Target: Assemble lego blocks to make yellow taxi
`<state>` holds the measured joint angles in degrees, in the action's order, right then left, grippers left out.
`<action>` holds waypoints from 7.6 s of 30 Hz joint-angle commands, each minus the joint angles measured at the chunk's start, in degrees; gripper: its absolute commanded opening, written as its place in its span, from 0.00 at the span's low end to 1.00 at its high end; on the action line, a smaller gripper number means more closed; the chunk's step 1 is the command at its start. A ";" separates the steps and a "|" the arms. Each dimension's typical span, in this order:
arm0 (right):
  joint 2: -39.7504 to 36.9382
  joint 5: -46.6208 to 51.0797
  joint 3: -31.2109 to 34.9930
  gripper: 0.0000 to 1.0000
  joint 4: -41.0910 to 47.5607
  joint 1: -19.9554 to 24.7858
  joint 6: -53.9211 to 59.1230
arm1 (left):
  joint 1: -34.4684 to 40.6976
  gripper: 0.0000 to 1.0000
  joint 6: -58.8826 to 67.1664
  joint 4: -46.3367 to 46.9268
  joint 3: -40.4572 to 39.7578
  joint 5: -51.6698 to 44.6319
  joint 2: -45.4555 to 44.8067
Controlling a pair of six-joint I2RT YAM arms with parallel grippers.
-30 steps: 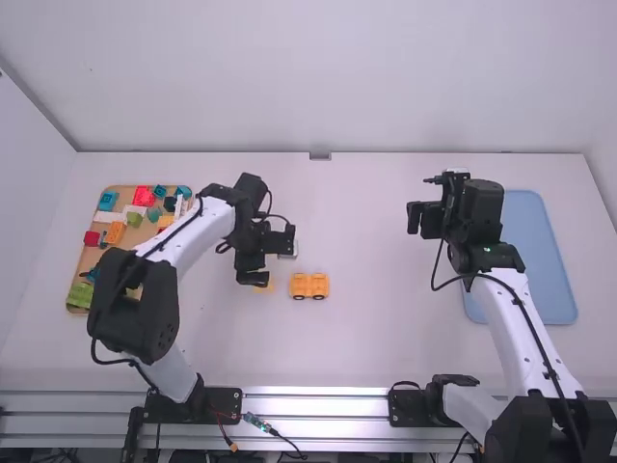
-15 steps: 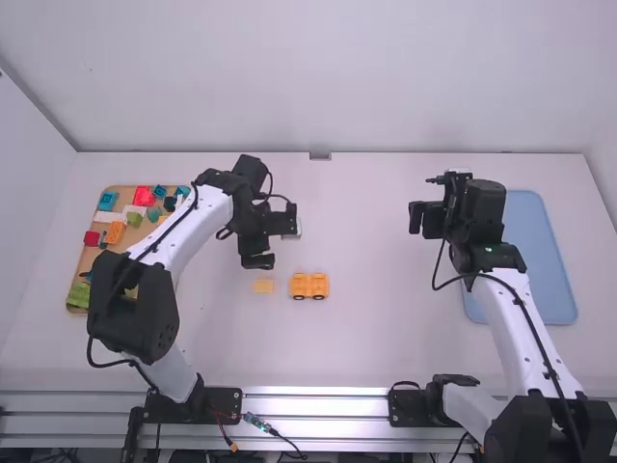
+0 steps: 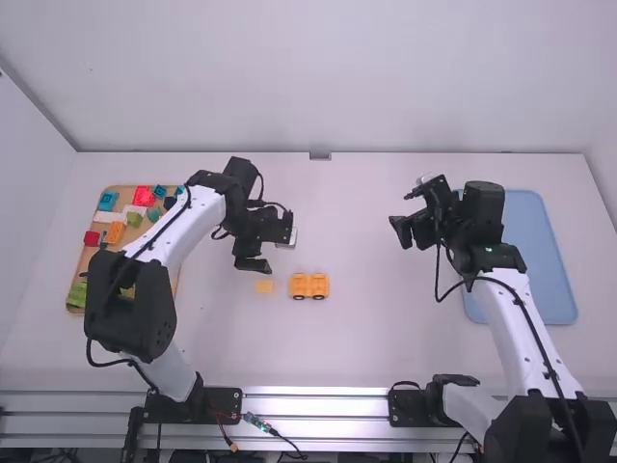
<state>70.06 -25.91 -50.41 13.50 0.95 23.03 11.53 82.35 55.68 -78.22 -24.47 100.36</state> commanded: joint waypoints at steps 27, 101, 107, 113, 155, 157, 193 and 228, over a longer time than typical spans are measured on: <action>28.76 -34.51 21.18 0.99 -47.76 -14.23 22.27 | -5.86 0.99 3.28 -23.26 20.20 -22.69 -0.97; 42.92 -32.74 18.23 1.00 -49.44 -21.51 22.16 | -18.62 0.99 4.66 -51.59 38.95 -37.68 10.79; 42.92 -33.16 17.75 0.99 -49.13 -21.51 21.73 | -17.88 0.98 4.42 -51.24 38.42 -37.22 10.98; 42.92 -33.22 17.79 0.99 -49.11 -21.53 21.77 | -15.98 0.86 4.39 -49.52 37.44 -35.43 11.44; 42.94 -32.30 17.88 0.99 -48.65 -21.57 21.77 | -16.02 0.13 4.00 -49.21 36.98 -33.55 11.44; 42.94 -31.76 17.99 0.99 -48.63 -21.57 21.79 | -16.02 0.10 4.00 -48.90 36.70 -33.55 11.44; 50.63 -30.16 11.65 0.99 -50.64 -24.63 21.77 | -16.00 0.02 4.02 -48.55 35.74 -37.46 11.44; 51.64 -28.06 13.20 0.54 -56.24 -24.70 17.44 | -9.86 0.02 -5.53 -41.10 28.61 -34.45 8.78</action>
<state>121.10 -54.70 -36.75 -43.48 -23.77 40.84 1.34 79.50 14.41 -49.39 -58.24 110.52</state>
